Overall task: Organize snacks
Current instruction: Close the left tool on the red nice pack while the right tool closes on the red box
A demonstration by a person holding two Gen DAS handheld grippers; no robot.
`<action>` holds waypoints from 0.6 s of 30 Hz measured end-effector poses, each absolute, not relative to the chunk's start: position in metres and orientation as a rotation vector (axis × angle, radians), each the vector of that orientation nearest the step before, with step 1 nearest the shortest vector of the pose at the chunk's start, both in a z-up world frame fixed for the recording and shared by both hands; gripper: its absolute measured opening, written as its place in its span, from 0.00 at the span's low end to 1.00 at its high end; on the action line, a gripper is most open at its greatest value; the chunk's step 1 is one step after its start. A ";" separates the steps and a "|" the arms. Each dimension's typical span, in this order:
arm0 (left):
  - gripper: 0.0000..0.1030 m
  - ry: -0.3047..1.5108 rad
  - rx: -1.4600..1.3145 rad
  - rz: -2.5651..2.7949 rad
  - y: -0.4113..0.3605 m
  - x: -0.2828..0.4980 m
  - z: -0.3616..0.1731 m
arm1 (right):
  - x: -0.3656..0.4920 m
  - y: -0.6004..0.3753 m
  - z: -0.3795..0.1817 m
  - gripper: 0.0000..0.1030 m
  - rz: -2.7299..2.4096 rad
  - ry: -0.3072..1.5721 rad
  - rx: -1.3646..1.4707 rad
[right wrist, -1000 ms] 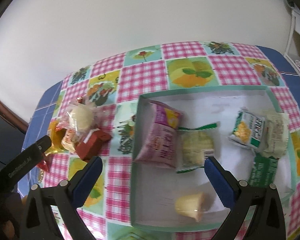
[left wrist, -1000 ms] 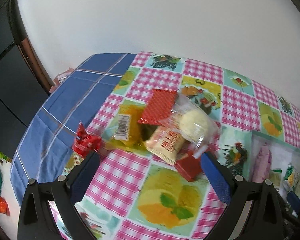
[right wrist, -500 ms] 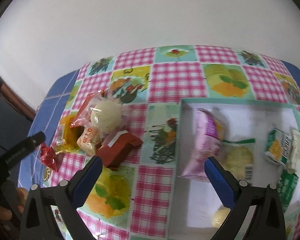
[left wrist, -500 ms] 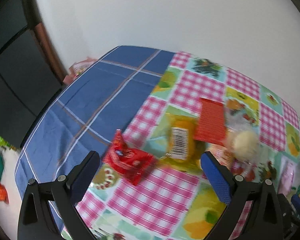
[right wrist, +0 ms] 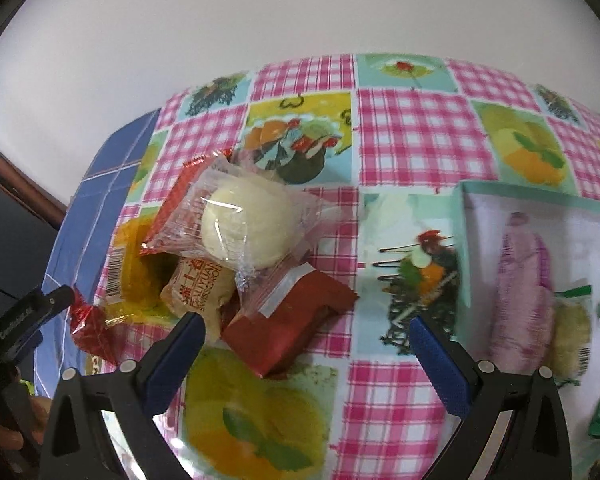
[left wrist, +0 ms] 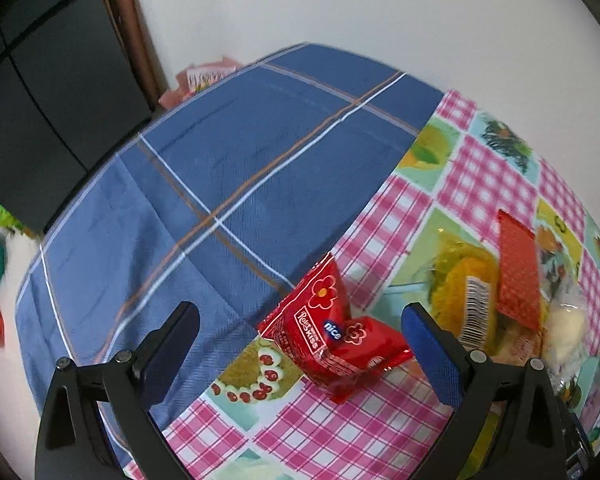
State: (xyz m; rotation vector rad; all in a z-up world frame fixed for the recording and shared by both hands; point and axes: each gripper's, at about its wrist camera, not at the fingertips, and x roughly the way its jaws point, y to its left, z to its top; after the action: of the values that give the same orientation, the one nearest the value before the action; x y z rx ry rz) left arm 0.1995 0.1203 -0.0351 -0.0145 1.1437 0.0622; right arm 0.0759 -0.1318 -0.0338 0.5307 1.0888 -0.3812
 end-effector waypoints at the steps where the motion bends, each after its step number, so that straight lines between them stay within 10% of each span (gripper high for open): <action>1: 0.98 1.157 -0.023 0.066 0.121 0.201 -0.040 | 0.078 -0.132 -0.036 1.00 -0.386 1.093 0.530; 11: 0.93 1.225 -0.077 0.081 0.120 0.209 -0.071 | 0.100 -0.128 -0.054 0.98 -0.411 1.131 0.512; 18: 0.54 1.241 -0.103 0.073 0.122 0.207 -0.074 | 0.097 -0.129 -0.055 0.77 -0.415 1.140 0.477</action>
State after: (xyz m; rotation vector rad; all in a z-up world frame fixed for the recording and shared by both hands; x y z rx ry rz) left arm 0.2074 0.1219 -0.0740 -0.1030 1.2414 0.0728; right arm 0.0970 -0.1294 -0.0547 0.4773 1.1404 -0.4152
